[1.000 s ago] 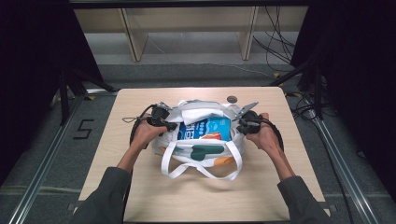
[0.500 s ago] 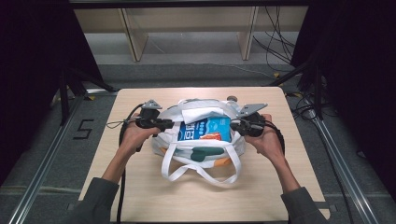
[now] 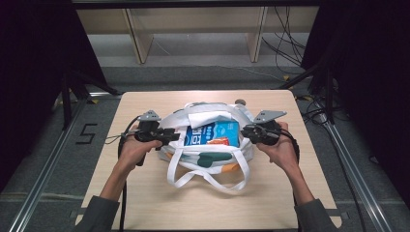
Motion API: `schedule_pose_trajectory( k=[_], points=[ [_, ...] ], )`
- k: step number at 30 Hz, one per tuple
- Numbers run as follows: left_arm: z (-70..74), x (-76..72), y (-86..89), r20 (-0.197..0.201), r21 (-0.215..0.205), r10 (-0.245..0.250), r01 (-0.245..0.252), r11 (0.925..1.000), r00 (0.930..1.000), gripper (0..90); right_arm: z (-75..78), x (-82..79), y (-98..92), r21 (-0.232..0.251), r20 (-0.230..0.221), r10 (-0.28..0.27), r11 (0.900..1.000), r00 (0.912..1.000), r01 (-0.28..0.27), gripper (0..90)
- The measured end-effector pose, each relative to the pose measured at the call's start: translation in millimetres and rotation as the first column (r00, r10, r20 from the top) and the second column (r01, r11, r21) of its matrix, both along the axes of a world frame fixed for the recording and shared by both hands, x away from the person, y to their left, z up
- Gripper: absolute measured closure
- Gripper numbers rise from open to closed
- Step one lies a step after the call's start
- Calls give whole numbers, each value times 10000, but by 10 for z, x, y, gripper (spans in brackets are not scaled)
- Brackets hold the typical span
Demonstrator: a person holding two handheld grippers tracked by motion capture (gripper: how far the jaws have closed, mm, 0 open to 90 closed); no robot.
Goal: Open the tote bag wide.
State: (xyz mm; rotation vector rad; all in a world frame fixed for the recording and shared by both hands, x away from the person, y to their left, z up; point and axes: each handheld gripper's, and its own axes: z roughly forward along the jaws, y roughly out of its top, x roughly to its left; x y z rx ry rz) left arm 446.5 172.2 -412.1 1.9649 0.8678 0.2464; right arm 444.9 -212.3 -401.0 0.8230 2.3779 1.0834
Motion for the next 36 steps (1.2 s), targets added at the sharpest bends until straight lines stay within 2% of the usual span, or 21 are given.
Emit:
schedule_pose_trajectory(
  k=[2,3,4,5,7,8,9,11,13,16,18,19,21,22,28,29,30,36],
  points=[
    [8,-14,-1,-88,115,-44,45,9999,10000,626,-4,-4,-7,134,29,-61,9999,10000,60,781],
    [15,-26,1,-2,68,51,-51,10000,10000,616,6,-19,-26,230,-250,-119,9997,9996,124,770],
    [22,-32,3,-4,-2,99,-99,10000,10000,606,8,-20,-40,283,-222,-125,9995,9997,131,763],
    [28,-37,8,17,1,117,-117,9999,9999,598,2,-27,-62,417,38,-210,9989,9998,209,750],
    [22,-51,13,26,103,47,-48,9999,10000,590,5,-37,-71,399,-111,-204,9990,9997,208,740],
    [15,-57,12,-12,73,42,-42,10000,10000,578,-6,-34,-81,375,66,-94,9993,9999,92,736],
    [10,-66,19,-30,164,45,-45,9999,10000,571,-2,-51,-84,426,-109,-218,9988,9997,223,730],
    [2,-76,36,-70,126,62,-61,9999,10000,554,-2,-56,-110,422,41,-307,9986,9995,305,715],
    [10,-94,56,-63,-4,129,-130,9999,9999,541,11,-85,-142,627,-101,-454,9970,9989,459,697],
    [41,-120,94,15,-170,138,-138,9998,9999,522,16,-91,-182,596,56,-449,9972,9990,445,684],
    [58,-142,112,52,-166,114,-113,9998,9999,516,17,-99,-202,603,-4,-467,9971,9989,466,670],
    [68,-157,121,46,-185,30,-29,9998,10000,511,20,-118,-213,672,-219,-654,9955,9976,668,662],
    [85,-185,133,122,-200,62,-59,9998,9999,502,11,-128,-220,796,-186,-755,9939,9970,767,655],
    [85,-185,133,122,-200,62,-59,9998,9999,502,9,-115,-237,761,-32,-739,9944,9973,739,651],
    [92,-215,135,128,-165,-35,37,9999,9999,473,4,-125,-264,719,-94,-781,9943,9969,786,620],
    [88,-217,135,122,-217,-21,24,9998,9999,469,0,-116,-270,672,89,-686,9954,9976,678,616],
    [86,-220,135,124,-230,1,2,9997,9999,461,-7,-150,-260,787,-271,-910,9926,9955,928,606],
    [63,-246,146,95,-258,22,-19,9997,10000,435,-19,-159,-285,813,-105,-931,9923,9956,936,565]
  ],
)
